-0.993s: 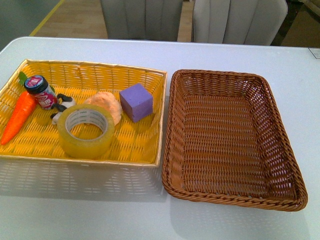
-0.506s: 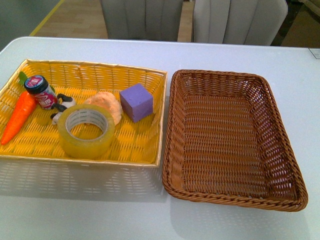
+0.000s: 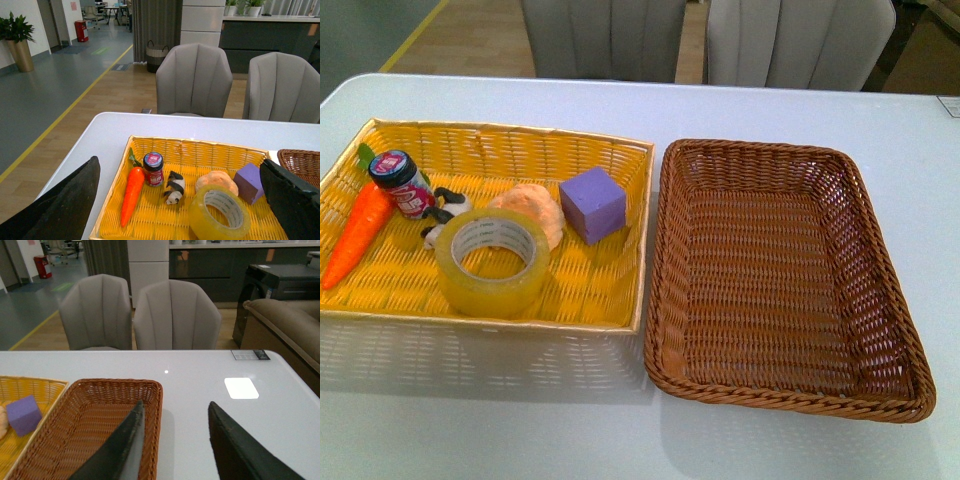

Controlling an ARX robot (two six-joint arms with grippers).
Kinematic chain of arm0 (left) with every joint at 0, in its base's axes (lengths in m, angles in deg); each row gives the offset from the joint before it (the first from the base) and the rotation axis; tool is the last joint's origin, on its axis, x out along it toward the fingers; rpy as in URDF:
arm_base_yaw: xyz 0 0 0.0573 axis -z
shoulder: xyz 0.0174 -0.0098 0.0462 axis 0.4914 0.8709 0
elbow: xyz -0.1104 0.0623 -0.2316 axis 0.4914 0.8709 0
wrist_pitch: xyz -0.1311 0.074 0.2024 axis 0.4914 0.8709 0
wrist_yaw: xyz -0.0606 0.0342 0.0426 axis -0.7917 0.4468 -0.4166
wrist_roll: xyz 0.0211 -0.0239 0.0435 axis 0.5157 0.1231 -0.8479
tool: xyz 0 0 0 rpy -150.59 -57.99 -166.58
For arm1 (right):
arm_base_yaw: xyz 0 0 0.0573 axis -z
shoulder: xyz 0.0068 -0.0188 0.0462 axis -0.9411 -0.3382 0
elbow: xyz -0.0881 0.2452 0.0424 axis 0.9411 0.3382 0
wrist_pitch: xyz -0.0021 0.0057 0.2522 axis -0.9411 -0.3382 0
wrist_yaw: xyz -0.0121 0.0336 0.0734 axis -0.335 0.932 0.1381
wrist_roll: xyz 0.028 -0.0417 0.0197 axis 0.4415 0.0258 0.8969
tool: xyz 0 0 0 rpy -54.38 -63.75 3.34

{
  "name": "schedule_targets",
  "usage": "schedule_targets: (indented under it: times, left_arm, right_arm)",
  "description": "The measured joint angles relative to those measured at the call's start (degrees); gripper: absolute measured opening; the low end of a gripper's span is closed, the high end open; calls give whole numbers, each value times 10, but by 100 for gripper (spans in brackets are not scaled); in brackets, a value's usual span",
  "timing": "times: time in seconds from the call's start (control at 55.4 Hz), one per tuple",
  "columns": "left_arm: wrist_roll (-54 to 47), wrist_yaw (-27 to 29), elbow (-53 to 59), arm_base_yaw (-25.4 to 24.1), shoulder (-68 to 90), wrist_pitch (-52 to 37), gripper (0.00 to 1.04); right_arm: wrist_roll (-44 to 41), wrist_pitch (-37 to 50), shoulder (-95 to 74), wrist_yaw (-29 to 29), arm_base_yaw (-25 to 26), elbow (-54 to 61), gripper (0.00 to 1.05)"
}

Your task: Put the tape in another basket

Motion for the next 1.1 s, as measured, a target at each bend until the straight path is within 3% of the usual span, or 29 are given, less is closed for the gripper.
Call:
schedule_targets:
  times: [0.271, 0.451, 0.524, 0.596, 0.686, 0.903, 1.102]
  left_arm:
    - [0, 0, 0, 0, 0, 0, 96]
    - [0, -1, 0, 0, 0, 0, 96]
    - [93, -196, -78, -49, 138, 152, 96]
    - [140, -243, -104, -45, 255, 119, 96]
    - [163, -238, -126, -27, 382, 23, 96]
    - [145, -156, -186, 14, 700, -200, 96]
    - [129, -99, -262, 41, 934, -263, 96]
  right_arm:
    - [0, 0, 0, 0, 0, 0, 96]
    - [0, 0, 0, 0, 0, 0, 96]
    - [0, 0, 0, 2, 0, 0, 96]
    - [0, 0, 0, 0, -1, 0, 96]
    - [0, 0, 0, 0, -1, 0, 96]
    - [0, 0, 0, 0, -1, 0, 96]
    - [0, 0, 0, 0, -1, 0, 96]
